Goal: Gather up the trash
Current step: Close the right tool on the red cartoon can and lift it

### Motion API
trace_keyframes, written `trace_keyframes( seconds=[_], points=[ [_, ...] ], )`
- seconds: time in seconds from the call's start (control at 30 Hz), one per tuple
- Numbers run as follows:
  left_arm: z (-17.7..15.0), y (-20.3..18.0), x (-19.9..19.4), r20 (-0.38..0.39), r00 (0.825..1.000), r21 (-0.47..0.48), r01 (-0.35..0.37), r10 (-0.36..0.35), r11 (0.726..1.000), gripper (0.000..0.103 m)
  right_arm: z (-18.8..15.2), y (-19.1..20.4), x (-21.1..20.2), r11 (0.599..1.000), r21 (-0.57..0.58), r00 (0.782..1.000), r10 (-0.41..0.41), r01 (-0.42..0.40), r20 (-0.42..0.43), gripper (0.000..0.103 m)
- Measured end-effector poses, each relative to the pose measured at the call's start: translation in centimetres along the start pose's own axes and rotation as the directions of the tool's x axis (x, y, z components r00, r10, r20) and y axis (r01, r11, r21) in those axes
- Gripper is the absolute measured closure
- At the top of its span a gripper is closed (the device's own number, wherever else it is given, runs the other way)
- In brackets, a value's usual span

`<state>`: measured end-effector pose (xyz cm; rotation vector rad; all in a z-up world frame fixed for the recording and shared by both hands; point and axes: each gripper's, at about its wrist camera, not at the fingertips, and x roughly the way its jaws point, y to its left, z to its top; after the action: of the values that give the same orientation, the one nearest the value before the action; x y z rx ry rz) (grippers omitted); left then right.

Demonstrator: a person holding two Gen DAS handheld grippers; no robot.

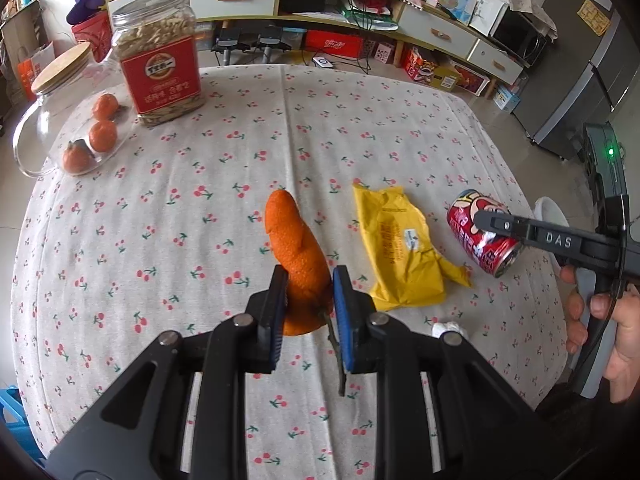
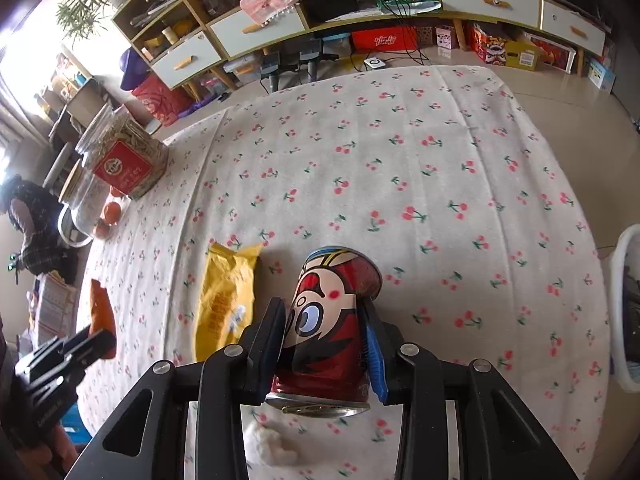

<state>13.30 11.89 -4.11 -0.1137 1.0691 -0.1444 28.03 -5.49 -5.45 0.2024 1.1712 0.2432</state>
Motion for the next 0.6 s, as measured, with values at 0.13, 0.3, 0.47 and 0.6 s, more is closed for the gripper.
trace_keyframes(
  seconds=[0.13, 0.3, 0.47, 0.6],
  points=[
    [0.0, -0.7, 0.2, -0.002, 1.000, 0.001, 0.013, -0.013, 1.000, 0.079, -0.6, -1.1, 0.0, 0.999, 0.039, 0.999, 0.025, -0.024, -0.035, 0.065],
    [0.1, -1.5, 0.3, -0.004, 1.000, 0.013, 0.022, -0.022, 1.000, 0.079, -0.7, -1.6, 0.3, 0.998, 0.056, 0.998, 0.025, -0.022, -0.055, 0.050],
    [0.0, -1.7, 0.7, -0.015, 1.000, 0.022, 0.019, -0.018, 1.000, 0.079, -0.8, -1.7, 1.6, 0.998, 0.056, 0.996, 0.007, -0.002, -0.088, 0.048],
    [-0.1, -1.8, 0.9, -0.020, 1.000, 0.022, 0.015, -0.015, 1.000, 0.079, -0.9, -1.3, 2.2, 0.999, 0.034, 0.995, -0.010, 0.013, -0.096, 0.053]
  ],
)
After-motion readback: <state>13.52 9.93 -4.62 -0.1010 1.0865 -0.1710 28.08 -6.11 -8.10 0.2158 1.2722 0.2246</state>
